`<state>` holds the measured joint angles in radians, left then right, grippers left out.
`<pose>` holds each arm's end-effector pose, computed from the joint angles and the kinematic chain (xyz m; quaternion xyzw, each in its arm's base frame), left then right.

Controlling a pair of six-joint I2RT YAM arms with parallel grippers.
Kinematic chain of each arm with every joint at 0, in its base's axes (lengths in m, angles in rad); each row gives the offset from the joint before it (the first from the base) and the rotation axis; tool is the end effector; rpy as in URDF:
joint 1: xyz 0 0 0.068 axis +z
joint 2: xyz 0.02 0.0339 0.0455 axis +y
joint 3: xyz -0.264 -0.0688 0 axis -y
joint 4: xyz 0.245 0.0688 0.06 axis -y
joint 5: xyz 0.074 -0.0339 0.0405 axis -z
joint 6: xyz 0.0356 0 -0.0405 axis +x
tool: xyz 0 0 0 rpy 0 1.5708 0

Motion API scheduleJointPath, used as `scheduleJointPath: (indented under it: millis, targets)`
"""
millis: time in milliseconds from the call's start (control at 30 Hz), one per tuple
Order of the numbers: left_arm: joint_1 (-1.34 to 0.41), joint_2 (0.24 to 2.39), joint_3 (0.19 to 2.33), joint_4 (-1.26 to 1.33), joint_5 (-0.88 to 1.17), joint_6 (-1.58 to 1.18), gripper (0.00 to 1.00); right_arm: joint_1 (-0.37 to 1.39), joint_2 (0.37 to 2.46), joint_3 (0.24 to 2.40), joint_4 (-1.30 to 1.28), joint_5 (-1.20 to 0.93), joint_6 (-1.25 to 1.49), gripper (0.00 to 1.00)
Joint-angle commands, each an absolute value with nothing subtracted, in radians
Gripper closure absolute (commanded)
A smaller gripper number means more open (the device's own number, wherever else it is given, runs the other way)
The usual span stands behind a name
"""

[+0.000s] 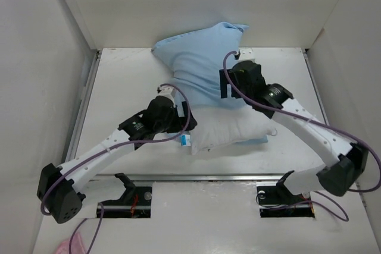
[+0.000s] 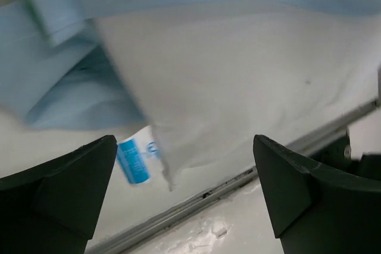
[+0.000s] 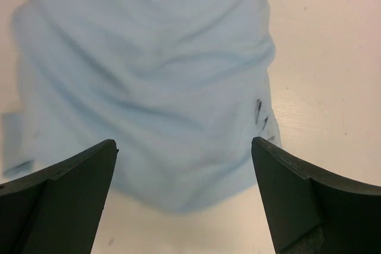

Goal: Put the pillow into the pillowcase

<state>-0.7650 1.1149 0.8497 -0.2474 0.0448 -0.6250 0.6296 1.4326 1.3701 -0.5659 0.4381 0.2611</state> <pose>0.1803 -0.1753 0.2905 0.0716 0.8601 -0.3380 0.3752 0.2658 0.1749 0.3571 -0.0624 0.8731 0.0161 0.4833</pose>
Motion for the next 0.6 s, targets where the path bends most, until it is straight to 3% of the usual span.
scheduleJointPath:
  millis: [0,100,233,533,567]
  targets:
    - [-0.695,1.020,0.879,-0.484,-0.219,-0.820,0.00,0.791,1.284,1.378,-0.695,0.499,0.284,0.00]
    - [-0.614,0.996,0.850,-0.525,-0.268,-0.845,0.00,0.920,1.259,1.350,-0.709,0.474,0.293,0.00]
    - [-0.540,0.996,0.804,-0.452,-0.247,-0.813,0.00,1.072,1.386,1.339,-0.699,0.462,0.313,0.00]
    - [-0.514,1.005,0.603,-0.034,-0.016,-0.658,0.00,1.085,1.712,1.367,-0.764,0.673,0.553,0.00]
    - [-0.514,1.014,0.589,-0.002,0.006,-0.644,0.00,1.085,1.739,1.377,-0.782,0.699,0.581,0.05]
